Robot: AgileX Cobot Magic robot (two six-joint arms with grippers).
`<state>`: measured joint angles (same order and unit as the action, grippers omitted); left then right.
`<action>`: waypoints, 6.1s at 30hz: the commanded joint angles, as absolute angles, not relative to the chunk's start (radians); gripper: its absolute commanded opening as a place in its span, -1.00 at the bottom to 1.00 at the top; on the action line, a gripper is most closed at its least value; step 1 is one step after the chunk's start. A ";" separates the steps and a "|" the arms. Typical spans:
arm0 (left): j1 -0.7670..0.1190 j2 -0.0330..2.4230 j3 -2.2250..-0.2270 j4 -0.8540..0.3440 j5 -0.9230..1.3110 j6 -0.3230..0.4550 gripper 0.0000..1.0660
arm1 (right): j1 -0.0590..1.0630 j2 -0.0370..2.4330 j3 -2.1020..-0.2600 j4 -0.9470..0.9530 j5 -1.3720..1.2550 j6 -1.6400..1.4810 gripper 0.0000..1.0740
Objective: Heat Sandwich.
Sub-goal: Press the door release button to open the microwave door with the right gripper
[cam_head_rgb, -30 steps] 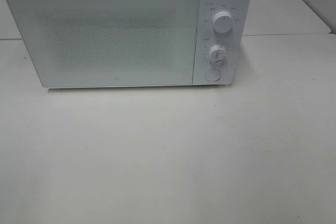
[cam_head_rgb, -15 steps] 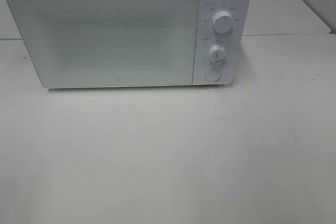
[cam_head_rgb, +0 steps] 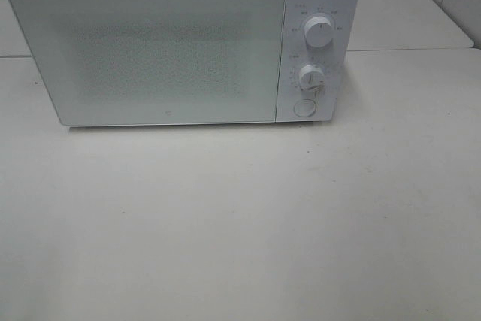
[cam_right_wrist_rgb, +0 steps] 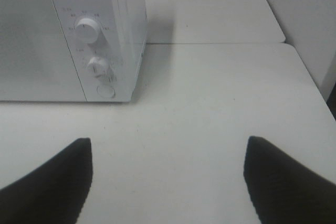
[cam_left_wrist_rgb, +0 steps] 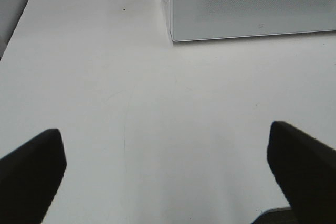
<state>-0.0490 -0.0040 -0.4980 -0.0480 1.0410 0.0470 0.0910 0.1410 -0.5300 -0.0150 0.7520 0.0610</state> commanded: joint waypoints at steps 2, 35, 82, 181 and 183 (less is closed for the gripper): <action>-0.046 -0.027 -0.495 -0.050 1.038 0.038 0.90 | 0.082 0.232 -0.500 -0.010 0.568 0.061 0.42; -0.046 -0.027 -0.495 -0.050 1.038 0.038 0.90 | 0.082 0.920 -0.459 -0.035 -0.205 0.113 0.42; -0.046 -0.027 -0.495 -0.050 1.038 0.038 0.90 | 0.755 1.598 -0.270 0.701 -1.094 -0.191 0.42; -0.046 -0.027 -0.495 -0.050 1.038 0.038 0.90 | 0.640 1.932 -0.635 0.687 -0.929 1.354 -0.99; -0.046 -0.027 -0.495 -0.050 1.038 0.038 0.90 | 0.640 1.954 -0.660 0.687 -0.928 1.354 -0.99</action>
